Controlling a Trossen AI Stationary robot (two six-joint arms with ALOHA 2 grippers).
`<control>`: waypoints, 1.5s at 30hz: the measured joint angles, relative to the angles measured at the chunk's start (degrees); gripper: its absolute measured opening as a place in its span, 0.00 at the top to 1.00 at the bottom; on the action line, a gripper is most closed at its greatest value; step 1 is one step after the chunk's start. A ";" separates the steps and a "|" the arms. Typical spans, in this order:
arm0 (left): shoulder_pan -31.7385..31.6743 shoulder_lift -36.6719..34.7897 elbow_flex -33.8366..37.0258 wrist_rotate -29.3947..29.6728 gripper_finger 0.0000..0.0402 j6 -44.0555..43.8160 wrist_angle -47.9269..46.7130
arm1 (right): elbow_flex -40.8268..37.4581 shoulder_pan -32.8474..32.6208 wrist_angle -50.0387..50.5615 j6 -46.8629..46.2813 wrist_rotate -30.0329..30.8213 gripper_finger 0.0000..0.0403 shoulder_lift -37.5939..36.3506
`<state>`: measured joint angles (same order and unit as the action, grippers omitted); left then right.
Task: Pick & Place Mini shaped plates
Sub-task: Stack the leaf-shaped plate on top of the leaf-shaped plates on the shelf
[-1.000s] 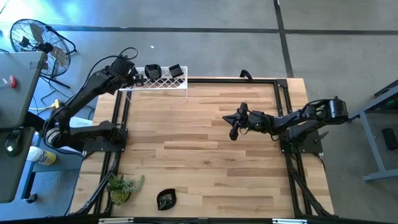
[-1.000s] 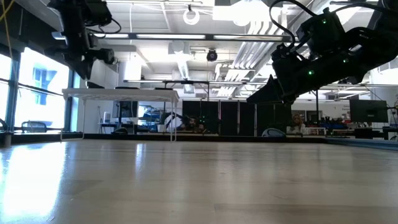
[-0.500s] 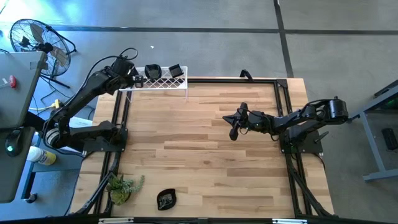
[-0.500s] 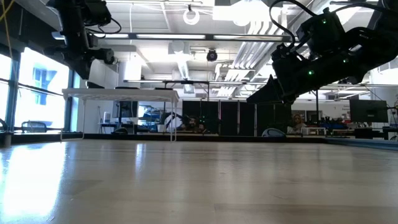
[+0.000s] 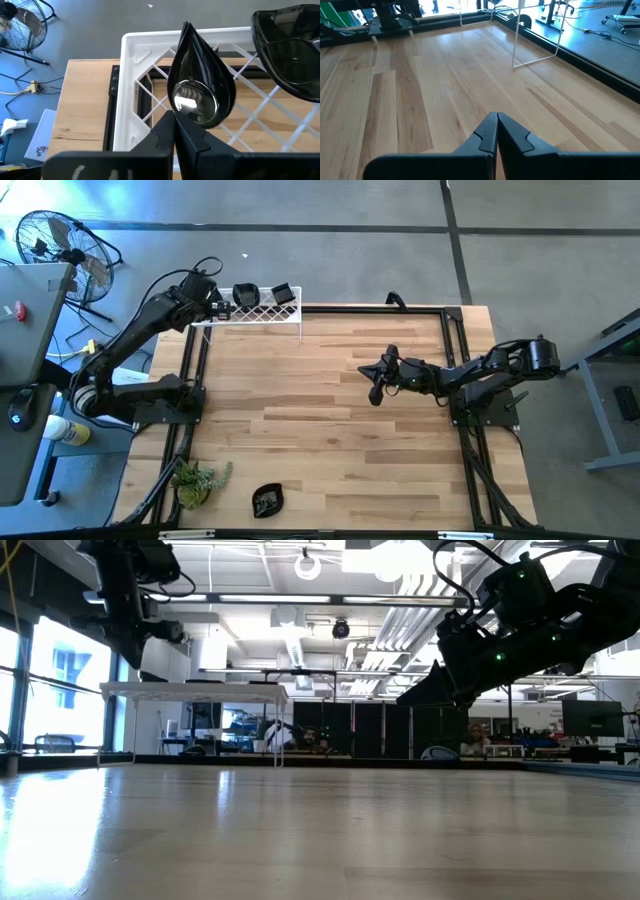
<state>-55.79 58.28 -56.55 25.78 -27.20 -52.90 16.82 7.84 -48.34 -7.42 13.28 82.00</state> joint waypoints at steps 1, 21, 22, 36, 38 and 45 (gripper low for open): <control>0.02 0.11 0.00 0.09 1.00 -0.02 0.00 | 0.00 0.00 0.00 0.00 -0.02 0.99 0.00; 1.40 -3.10 0.04 -6.04 1.00 7.33 -3.00 | 0.00 0.00 0.00 0.11 0.00 1.00 0.00; 2.56 -3.99 -0.02 -7.04 1.00 7.76 -2.98 | 0.00 0.00 0.00 0.28 0.01 1.00 0.00; 45.11 -8.33 -0.78 -4.16 1.00 -4.08 -2.72 | 0.00 0.00 0.00 0.44 0.00 0.99 0.00; 51.75 -5.66 -0.79 -1.76 1.00 -6.47 -2.54 | 0.00 0.00 0.01 0.44 0.01 0.99 0.00; 66.81 5.06 -0.79 -2.82 1.00 -13.65 -0.44 | 0.00 0.01 0.00 0.44 0.01 0.99 0.00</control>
<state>11.02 63.34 -57.34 22.96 -40.86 -53.34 16.82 7.84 -48.34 -6.98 13.29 82.00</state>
